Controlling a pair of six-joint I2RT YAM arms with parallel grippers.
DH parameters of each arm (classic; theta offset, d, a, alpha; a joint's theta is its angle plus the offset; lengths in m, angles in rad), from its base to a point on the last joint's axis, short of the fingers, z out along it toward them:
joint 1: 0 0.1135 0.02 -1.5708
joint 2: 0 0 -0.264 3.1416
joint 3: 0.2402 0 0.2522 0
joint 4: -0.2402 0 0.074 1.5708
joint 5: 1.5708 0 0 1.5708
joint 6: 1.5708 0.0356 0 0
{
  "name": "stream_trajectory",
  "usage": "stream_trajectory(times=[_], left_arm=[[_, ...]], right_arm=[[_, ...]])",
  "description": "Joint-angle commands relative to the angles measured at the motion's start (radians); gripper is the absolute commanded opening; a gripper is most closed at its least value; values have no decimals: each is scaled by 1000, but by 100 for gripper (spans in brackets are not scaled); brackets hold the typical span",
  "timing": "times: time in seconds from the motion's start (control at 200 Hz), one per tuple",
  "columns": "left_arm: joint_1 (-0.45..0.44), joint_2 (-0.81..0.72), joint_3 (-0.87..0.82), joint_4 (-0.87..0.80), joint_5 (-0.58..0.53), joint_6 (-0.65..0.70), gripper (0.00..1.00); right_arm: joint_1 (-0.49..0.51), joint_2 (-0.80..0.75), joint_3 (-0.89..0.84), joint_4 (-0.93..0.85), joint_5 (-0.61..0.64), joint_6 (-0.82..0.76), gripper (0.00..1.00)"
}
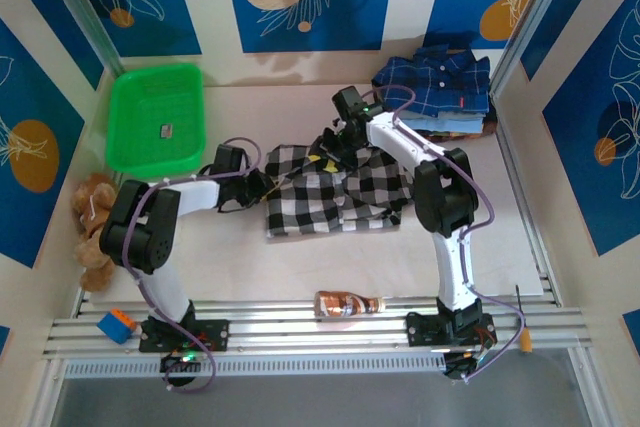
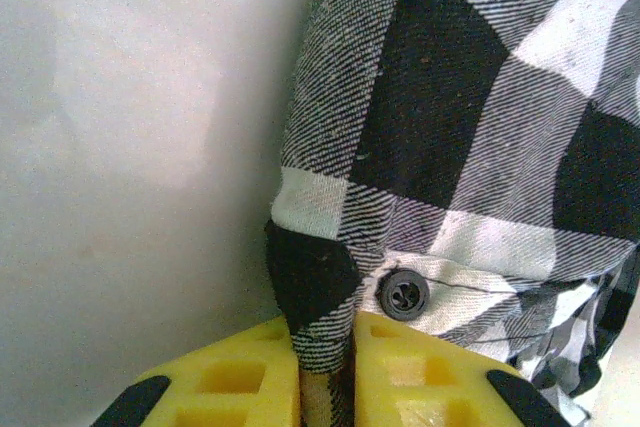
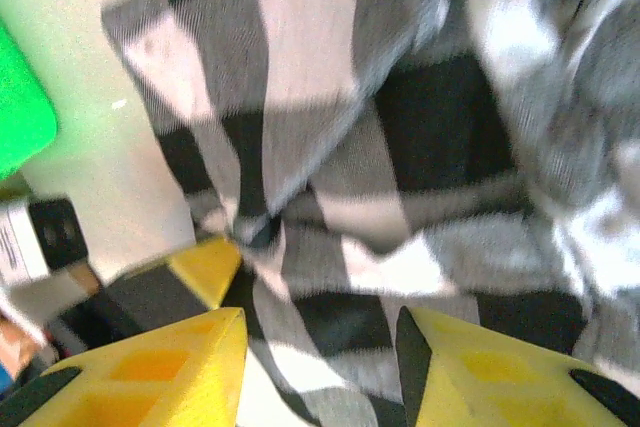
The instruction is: Fold and stack the long sleeve shirts
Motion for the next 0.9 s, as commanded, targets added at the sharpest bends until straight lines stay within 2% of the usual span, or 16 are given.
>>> stream_trajectory(times=[0.0, 0.135, 0.295, 0.435, 0.545, 0.695, 0.895], left_arm=[[-19, -39, -45, -10, 36, 12, 19], [-26, -77, -64, -28, 34, -4, 29], [-27, -182, -27, -137, -2, 8, 52], [-27, -263, 82, -290, -36, 97, 60], [-28, -254, 202, -403, -64, 216, 65], [-50, -133, 331, -417, -27, 368, 62], [-106, 67, 511, -498, -85, 505, 57]], right_arm=[[-17, 60, 44, -9, 62, 0, 45], [-32, 58, 51, -11, 100, -18, 41], [-44, 8, -16, -8, 131, -63, 29], [-51, -20, -84, 45, 104, -59, 24], [-48, -20, -86, 44, 98, -55, 23], [-38, -10, -83, 21, 111, -56, 22], [-26, 22, -47, 23, 107, -39, 21]])
